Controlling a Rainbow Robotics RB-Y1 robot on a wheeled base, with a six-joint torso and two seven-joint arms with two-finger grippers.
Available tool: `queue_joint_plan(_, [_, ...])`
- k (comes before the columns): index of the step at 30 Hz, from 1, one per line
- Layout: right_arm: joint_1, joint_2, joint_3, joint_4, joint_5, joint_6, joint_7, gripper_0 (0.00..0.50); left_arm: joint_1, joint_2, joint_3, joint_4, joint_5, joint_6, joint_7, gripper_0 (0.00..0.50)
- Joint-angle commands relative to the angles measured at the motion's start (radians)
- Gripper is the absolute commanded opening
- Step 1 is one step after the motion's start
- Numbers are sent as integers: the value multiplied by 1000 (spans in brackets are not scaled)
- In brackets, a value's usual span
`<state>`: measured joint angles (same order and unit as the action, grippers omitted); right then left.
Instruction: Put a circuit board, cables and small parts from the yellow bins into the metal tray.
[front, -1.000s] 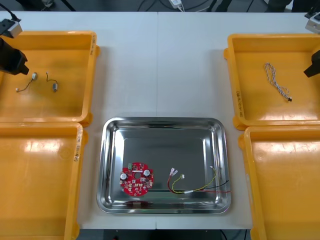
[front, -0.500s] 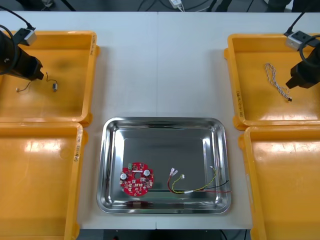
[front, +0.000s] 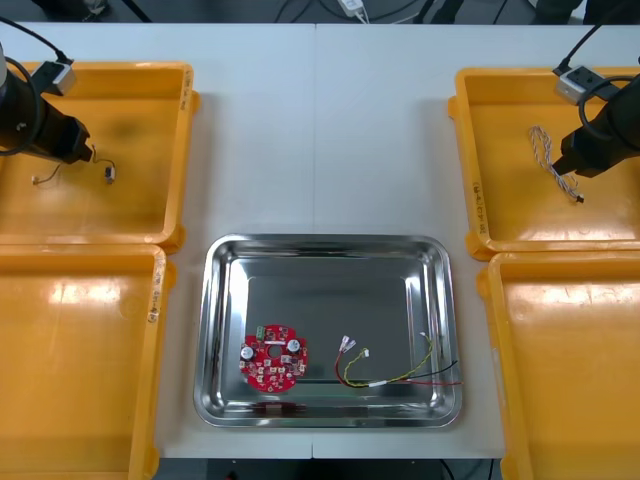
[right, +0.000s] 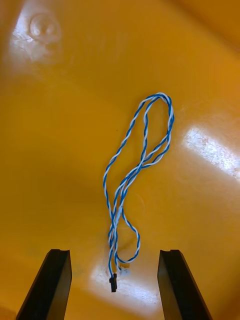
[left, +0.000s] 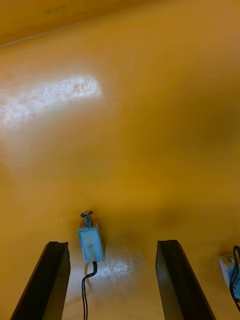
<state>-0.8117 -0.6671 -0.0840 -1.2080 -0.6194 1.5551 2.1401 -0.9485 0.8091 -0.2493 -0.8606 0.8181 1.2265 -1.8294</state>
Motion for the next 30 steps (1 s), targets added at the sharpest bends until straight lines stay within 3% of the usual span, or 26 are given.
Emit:
queue_joint_plan(1, [-44, 3, 4, 15, 15, -53, 37, 500, -55, -7, -7, 11, -1, -25, -82, 500])
queue_joint_plan(30, [-44, 54, 15, 188, -40, -213, 83, 500, -4, -8, -5, 11, 24, -90, -85, 500])
